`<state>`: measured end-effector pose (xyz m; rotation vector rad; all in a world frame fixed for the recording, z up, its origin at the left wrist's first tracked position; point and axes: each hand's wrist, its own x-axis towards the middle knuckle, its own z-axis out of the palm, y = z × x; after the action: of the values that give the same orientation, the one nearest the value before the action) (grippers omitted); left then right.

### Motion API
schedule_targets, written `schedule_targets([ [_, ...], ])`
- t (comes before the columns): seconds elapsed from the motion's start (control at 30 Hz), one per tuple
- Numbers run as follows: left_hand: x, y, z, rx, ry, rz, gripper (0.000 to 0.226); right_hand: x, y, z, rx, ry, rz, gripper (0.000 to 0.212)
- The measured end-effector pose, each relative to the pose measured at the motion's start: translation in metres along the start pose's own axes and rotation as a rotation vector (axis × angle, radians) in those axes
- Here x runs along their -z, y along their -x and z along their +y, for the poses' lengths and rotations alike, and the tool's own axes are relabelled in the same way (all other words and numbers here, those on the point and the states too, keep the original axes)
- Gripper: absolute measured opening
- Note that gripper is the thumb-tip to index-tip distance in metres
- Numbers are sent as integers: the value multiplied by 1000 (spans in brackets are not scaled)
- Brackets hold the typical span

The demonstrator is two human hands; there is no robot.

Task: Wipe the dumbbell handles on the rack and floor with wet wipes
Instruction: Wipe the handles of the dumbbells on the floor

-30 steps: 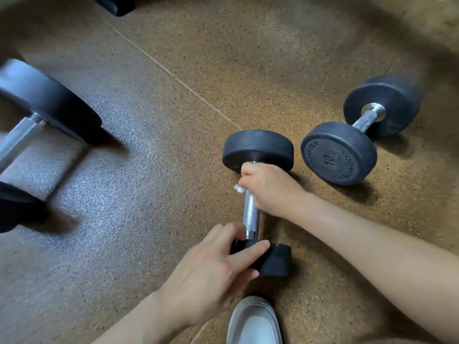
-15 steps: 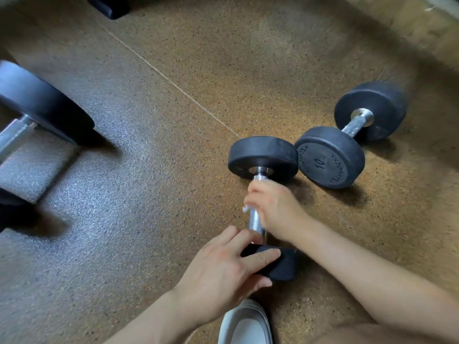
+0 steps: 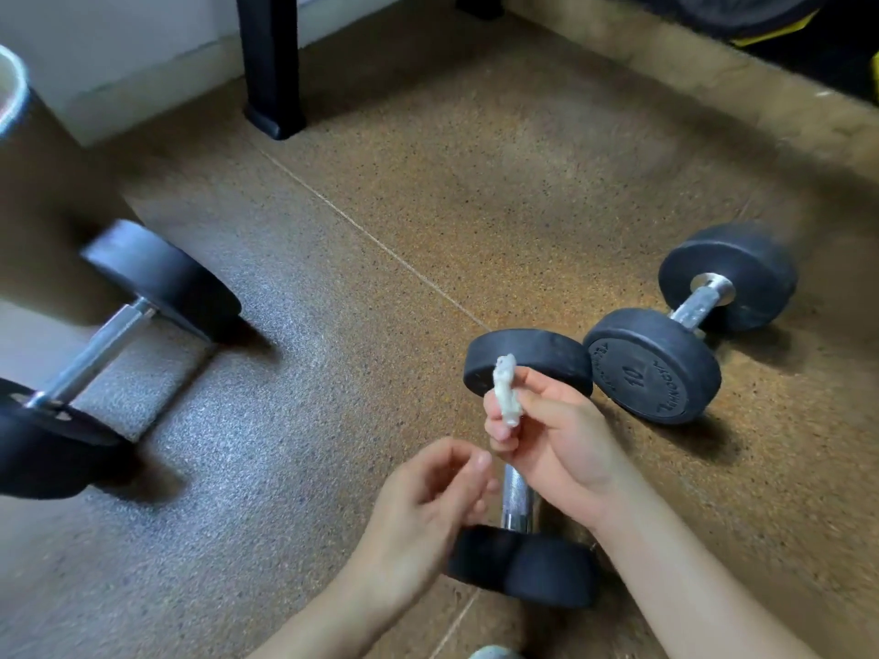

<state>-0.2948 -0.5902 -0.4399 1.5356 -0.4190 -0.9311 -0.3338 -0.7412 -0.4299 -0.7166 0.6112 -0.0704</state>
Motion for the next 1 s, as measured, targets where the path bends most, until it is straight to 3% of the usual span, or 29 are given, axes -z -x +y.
schedule_targets([
  [0.1,15,-12,39,40,264,176,40,-28,3,-4,92,39,42,22],
  [0.23,29,-17,74,20,173,125,45,-58,4,-2,287,330,4,13],
  [0.37,56,-21,96,61,118,137,30,-72,-4,-8,482,787,-6,15],
  [0.47,83,-18,116,81,48,114,13,-84,-5,-18,446,778,-99,10],
  [0.57,107,-14,141,88,-182,66,11,-103,-5,-30,340,718,-215,11],
  [0.67,129,-5,168,106,-429,29,3,-128,-7,-41,229,767,-321,13],
  [0.73,143,6,182,89,-491,31,10,-150,-8,-51,178,834,-388,16],
  [0.87,178,40,190,52,-336,116,22,-204,-16,-67,128,1166,-527,17],
  [1.0,228,61,172,1,-167,356,28,-251,-37,-49,144,1462,-437,15],
])
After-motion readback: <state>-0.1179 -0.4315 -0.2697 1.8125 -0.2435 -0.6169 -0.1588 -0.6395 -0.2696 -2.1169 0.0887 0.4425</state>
